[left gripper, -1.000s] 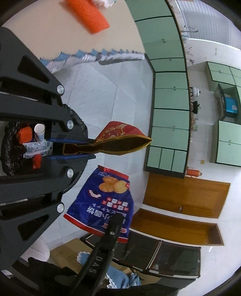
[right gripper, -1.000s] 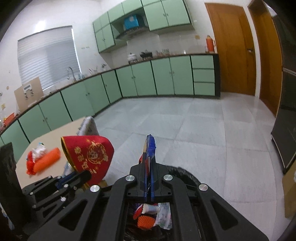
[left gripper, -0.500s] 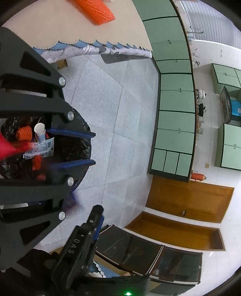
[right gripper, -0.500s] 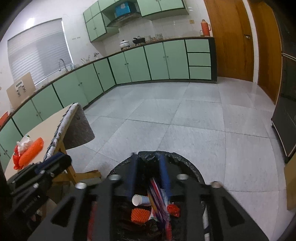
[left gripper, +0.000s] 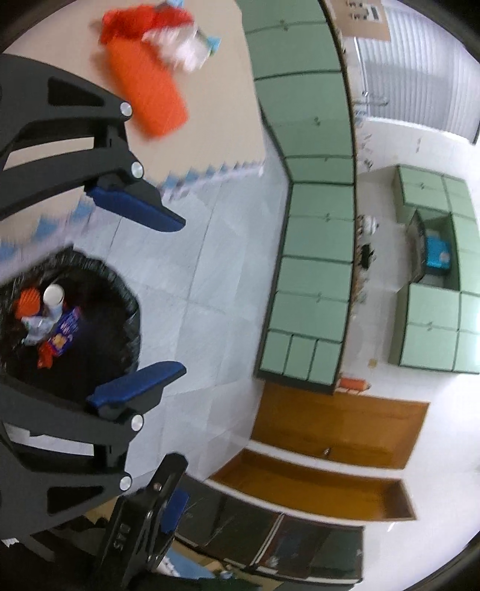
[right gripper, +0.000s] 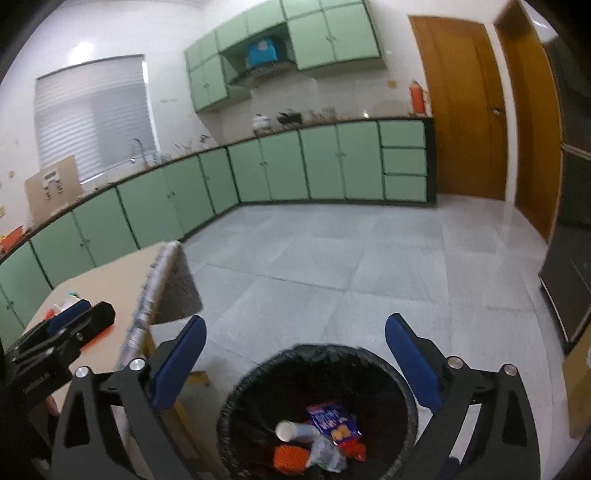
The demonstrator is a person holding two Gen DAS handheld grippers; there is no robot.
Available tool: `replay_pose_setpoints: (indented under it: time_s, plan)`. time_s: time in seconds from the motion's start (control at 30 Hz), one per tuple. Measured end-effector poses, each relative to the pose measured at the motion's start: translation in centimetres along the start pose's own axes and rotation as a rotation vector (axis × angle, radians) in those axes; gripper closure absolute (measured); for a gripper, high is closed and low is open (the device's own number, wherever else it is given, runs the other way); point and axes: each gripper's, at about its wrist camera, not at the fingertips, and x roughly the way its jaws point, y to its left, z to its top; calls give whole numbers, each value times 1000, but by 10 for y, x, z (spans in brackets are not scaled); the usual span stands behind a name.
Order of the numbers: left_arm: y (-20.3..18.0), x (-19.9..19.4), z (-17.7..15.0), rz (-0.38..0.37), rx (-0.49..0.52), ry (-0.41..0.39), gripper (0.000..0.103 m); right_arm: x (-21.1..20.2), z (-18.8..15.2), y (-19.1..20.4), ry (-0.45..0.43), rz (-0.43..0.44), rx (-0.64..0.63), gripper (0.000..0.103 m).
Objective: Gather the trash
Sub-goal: 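Move both open tools back from the bin to the table, then grasp the red plastic bag with the left tool while the right tool grasps the orange foam net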
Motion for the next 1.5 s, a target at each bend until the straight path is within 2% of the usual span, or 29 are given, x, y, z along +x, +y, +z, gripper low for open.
replay_pose_setpoints:
  time_s: [0.2,0.33,0.5,0.67,0.77,1.03,1.17,1.33,1.4,1.47,1.5]
  plan:
    - [38,-36,15,102,-6,-59,23,-3,17,53,-41,87,-55,6]
    - [76,-59,16,194,-19,-80,22,5,18,93,-47,150,-92,6]
    - [134,-79,11,335,-58,-71,22,28,11,158,-11,249,-159,6]
    - [177,-94,8,440,-74,-55,22,50,-2,213,44,326,-224,6]
    - [197,-98,6,477,-91,-31,22,63,-9,238,77,351,-245,6]
    - [231,-99,-7,499,-132,22,22,101,-29,280,175,339,-273,6]
    - [237,-95,-13,494,-151,42,22,113,-32,283,207,301,-273,6]
    - [242,-87,-17,472,-170,67,22,138,-34,287,292,265,-273,6]
    - [243,-83,-18,466,-176,81,22,146,-35,290,329,262,-280,12]
    - [243,-80,-19,458,-187,91,22,153,-39,292,375,282,-290,30]
    - [244,-78,-19,453,-193,99,22,154,-39,292,384,287,-293,34]
